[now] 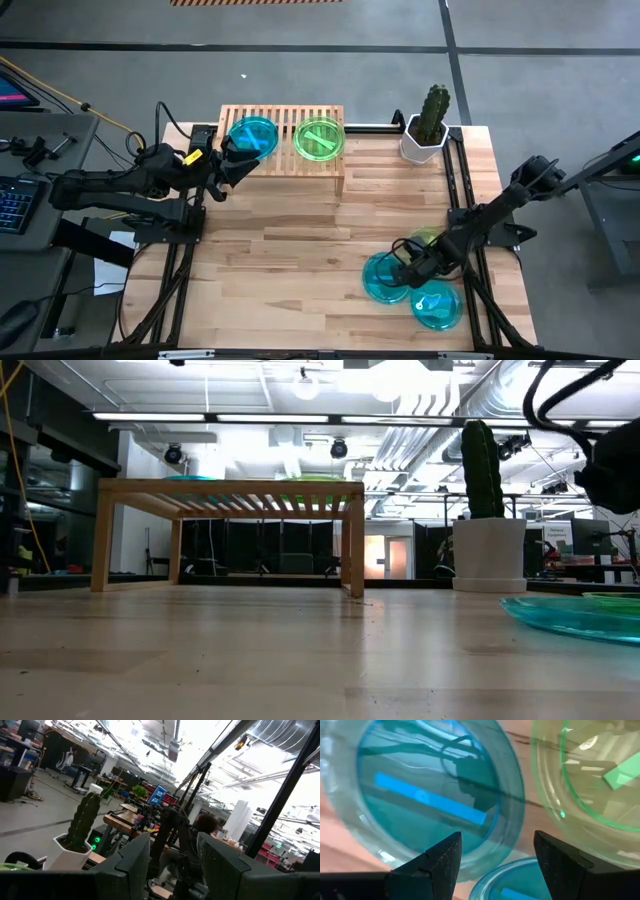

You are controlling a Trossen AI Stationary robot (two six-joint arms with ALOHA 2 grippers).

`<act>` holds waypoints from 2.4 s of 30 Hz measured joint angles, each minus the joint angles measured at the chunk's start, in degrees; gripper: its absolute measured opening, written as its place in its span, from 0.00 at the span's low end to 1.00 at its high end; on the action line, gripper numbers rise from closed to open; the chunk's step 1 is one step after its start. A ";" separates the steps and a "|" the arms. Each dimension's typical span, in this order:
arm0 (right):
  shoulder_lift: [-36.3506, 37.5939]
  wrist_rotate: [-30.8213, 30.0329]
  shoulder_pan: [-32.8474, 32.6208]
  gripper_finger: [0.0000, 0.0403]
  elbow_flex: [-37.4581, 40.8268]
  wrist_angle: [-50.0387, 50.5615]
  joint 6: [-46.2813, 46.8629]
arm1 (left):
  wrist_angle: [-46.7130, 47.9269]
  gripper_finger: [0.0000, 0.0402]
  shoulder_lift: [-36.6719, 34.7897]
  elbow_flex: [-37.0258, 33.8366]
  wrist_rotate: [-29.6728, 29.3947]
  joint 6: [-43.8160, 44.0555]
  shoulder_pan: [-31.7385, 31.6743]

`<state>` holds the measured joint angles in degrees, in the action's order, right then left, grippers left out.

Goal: Place and stack plates onto a shelf
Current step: Stack the blue plate on top of the blue plate on the shelf

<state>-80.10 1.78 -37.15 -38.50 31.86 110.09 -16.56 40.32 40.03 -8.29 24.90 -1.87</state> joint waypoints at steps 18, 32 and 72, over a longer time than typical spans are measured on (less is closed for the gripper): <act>-2.50 -0.39 1.92 0.33 0.00 -0.83 -0.40 | 0.30 0.39 0.01 0.00 -0.02 -0.03 0.00; -2.50 -1.66 3.06 0.24 0.00 1.17 -1.51 | 1.02 0.39 0.02 0.00 0.00 -0.03 0.00; 1.02 -3.54 3.11 0.00 0.15 -0.85 -6.87 | 1.86 0.39 0.00 0.02 -1.20 -0.06 0.02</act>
<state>-79.09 -1.75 -34.03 -38.35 31.01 103.23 -14.70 40.32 40.05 -9.49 24.84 -1.85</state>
